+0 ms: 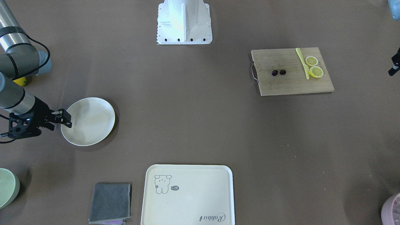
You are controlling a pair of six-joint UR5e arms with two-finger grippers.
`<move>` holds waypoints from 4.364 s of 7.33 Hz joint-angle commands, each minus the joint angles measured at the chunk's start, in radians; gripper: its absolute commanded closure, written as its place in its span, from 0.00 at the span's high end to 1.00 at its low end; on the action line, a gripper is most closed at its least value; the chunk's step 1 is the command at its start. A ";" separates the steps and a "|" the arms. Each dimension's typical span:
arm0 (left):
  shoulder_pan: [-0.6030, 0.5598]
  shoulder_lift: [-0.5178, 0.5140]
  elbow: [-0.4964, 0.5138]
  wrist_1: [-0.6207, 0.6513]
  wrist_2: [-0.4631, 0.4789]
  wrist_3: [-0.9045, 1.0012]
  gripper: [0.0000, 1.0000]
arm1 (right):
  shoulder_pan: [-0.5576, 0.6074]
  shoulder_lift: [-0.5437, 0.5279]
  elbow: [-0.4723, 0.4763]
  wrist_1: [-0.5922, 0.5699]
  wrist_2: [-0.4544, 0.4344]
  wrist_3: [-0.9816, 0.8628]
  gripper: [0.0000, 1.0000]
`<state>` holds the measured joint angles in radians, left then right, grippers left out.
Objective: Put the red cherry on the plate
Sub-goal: 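Reach the right gripper to the rim of the white plate, then drag the white plate to center with right gripper while left arm reaches the board, then grasp the two dark cherries with the left gripper while the right gripper releases the plate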
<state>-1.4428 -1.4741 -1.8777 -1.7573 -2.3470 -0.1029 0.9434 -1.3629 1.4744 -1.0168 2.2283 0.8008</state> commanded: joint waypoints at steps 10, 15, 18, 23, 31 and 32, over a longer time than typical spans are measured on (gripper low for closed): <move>0.514 -0.048 -0.144 -0.154 0.155 -0.890 0.97 | -0.230 0.220 0.109 0.004 -0.085 0.559 0.00; 0.870 -0.046 -0.218 -0.166 0.316 -0.878 0.96 | -0.376 0.237 0.162 0.003 -0.171 0.626 0.00; 0.915 -0.041 -0.202 -0.166 0.491 -0.681 0.92 | -0.431 0.240 0.172 0.003 -0.209 0.638 0.00; 0.927 -0.035 -0.083 -0.299 0.528 -0.623 0.93 | -0.465 0.243 0.181 0.001 -0.219 0.638 0.00; 0.950 -0.008 -0.103 -0.306 0.485 -0.633 0.71 | -0.465 0.245 0.187 0.003 -0.248 0.638 1.00; 0.961 -0.008 -0.103 -0.306 0.485 -0.635 0.64 | -0.465 0.242 0.187 0.004 -0.249 0.638 1.00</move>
<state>-0.4914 -1.4835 -1.9790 -2.0631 -1.8541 -0.7360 0.4786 -1.1191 1.6615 -1.0136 1.9813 1.4389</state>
